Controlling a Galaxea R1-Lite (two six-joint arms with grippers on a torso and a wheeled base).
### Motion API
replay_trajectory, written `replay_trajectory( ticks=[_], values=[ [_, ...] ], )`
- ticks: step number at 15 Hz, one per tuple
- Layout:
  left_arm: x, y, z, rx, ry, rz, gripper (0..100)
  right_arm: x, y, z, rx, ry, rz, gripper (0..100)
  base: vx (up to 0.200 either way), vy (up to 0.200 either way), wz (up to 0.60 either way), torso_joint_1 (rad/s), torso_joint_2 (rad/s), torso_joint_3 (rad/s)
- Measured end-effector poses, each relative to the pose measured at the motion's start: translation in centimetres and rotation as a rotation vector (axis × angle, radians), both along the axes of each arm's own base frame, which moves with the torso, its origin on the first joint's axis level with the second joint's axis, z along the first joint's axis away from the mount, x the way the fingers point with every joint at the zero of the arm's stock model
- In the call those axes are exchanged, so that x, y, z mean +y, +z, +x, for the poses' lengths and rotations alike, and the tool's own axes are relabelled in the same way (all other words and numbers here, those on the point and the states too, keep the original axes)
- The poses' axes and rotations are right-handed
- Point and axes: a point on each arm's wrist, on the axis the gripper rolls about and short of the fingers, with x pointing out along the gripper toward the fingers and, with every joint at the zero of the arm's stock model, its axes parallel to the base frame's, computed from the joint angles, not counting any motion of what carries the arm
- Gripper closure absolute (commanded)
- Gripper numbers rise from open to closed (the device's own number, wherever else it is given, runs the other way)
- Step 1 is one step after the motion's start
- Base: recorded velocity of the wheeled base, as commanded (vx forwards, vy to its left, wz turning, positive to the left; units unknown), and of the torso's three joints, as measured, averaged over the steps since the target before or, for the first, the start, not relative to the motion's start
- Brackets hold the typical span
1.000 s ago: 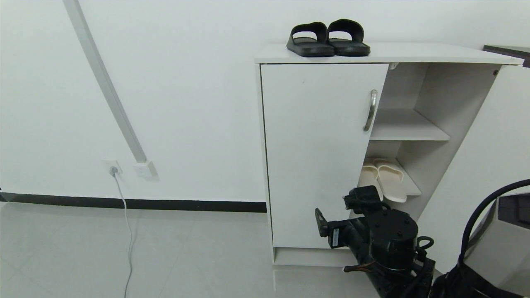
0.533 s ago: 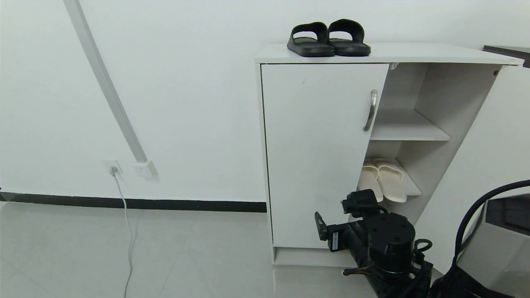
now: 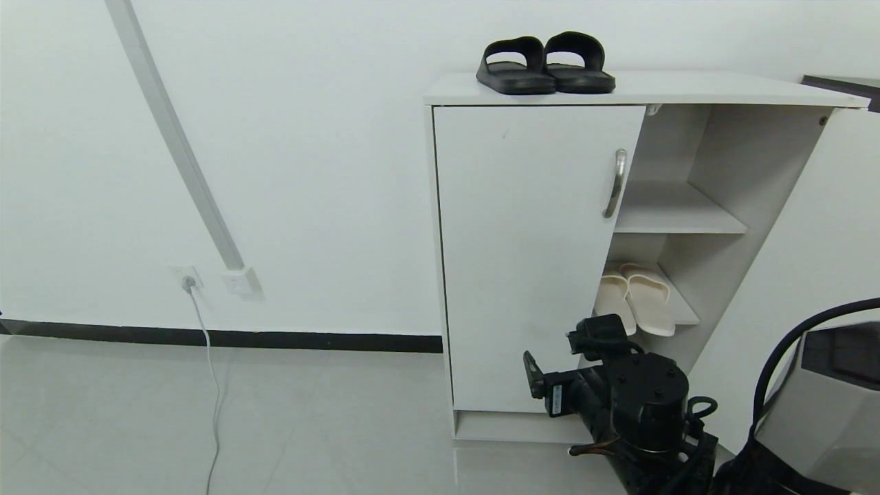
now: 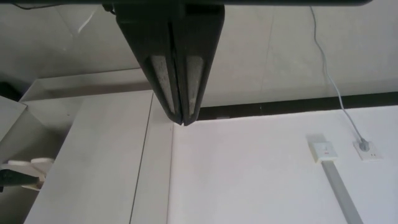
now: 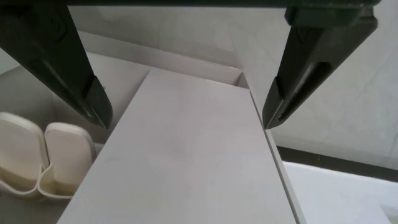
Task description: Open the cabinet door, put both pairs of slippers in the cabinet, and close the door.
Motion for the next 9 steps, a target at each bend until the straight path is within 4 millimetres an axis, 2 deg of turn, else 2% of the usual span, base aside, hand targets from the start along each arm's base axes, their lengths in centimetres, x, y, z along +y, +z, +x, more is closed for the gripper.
replay_trajectory(
  ticks=[2, 5, 9],
  values=[
    [0.00, 0.01, 0.00, 0.000, 0.000, 0.000, 100, 0.01, -0.04, -0.01, 0.002, 0.000, -0.002, 0, 0.000, 0.000, 0.00, 0.019, -0.18, -0.185],
    [0.00, 0.00, 0.00, 0.000, 0.000, 0.000, 100, 0.03, -0.10, -0.01, 0.003, 0.001, -0.003, 0, 0.000, 0.000, 0.00, 0.035, -0.40, -0.334],
    [0.00, 0.00, 0.00, 0.000, 0.000, 0.000, 100, 0.04, -0.22, 0.03, 0.005, 0.000, -0.006, 0, 0.000, 0.000, 0.00, 0.107, -0.44, -0.349]
  ],
)
